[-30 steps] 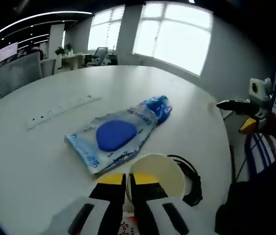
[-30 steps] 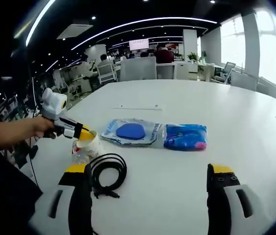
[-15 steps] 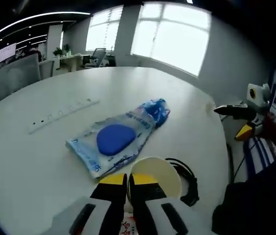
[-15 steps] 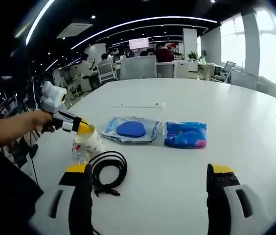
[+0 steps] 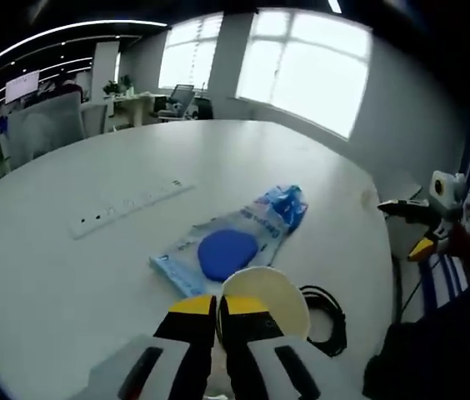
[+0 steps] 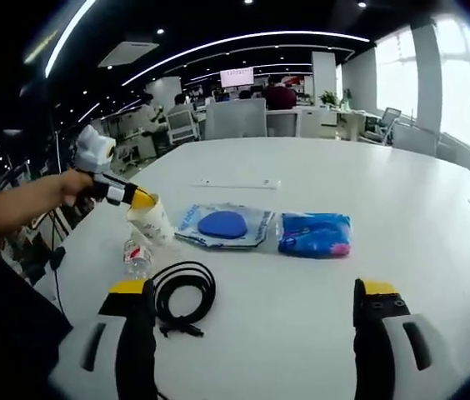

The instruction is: Arrange the tabletop items into an orderly group along one side of the table until the central work area is clear of visible clutter.

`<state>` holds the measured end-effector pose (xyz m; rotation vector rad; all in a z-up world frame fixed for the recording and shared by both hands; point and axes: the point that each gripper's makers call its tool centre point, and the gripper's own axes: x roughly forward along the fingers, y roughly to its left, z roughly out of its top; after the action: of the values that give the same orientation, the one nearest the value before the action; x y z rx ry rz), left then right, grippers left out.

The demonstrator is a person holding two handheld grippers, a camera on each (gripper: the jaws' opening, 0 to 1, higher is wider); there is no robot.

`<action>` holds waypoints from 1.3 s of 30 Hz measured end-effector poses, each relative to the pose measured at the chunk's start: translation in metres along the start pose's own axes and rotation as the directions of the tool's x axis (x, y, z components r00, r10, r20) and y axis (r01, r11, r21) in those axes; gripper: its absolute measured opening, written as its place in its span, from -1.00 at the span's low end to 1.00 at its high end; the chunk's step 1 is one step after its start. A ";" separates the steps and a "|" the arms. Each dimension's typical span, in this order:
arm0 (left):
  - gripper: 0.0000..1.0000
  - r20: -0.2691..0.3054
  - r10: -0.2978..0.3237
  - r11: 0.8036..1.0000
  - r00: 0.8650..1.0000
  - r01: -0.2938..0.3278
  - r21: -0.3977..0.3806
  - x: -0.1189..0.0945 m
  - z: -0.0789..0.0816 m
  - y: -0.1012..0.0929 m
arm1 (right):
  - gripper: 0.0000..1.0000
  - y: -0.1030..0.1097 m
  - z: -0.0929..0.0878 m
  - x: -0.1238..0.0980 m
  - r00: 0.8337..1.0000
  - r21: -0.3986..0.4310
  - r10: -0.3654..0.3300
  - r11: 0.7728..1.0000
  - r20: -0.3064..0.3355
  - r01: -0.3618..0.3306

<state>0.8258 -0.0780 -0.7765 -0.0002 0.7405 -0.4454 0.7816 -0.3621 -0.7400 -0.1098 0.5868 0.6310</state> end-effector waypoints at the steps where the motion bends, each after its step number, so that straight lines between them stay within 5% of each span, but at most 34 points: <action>1: -0.99 -0.001 0.005 1.000 1.000 -0.005 0.000 0.000 0.001 0.003 | 0.96 0.001 0.001 0.000 1.000 -0.002 0.002 1.000 0.004 -0.002; 20: -0.99 -0.042 0.080 0.996 0.996 -0.082 -0.041 0.011 0.005 0.063 | 0.98 -0.006 -0.015 -0.004 1.000 0.023 -0.013 1.000 -0.028 0.014; 39: -0.99 -0.040 0.131 0.973 0.991 -0.136 -0.186 0.031 -0.004 0.087 | 0.95 -0.005 -0.025 0.001 0.996 -0.026 -0.008 1.000 -0.093 0.005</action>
<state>0.8777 -0.0105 -0.8135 -0.1215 0.8028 -0.2460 0.7728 -0.3723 -0.7613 -0.1660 0.6685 0.6295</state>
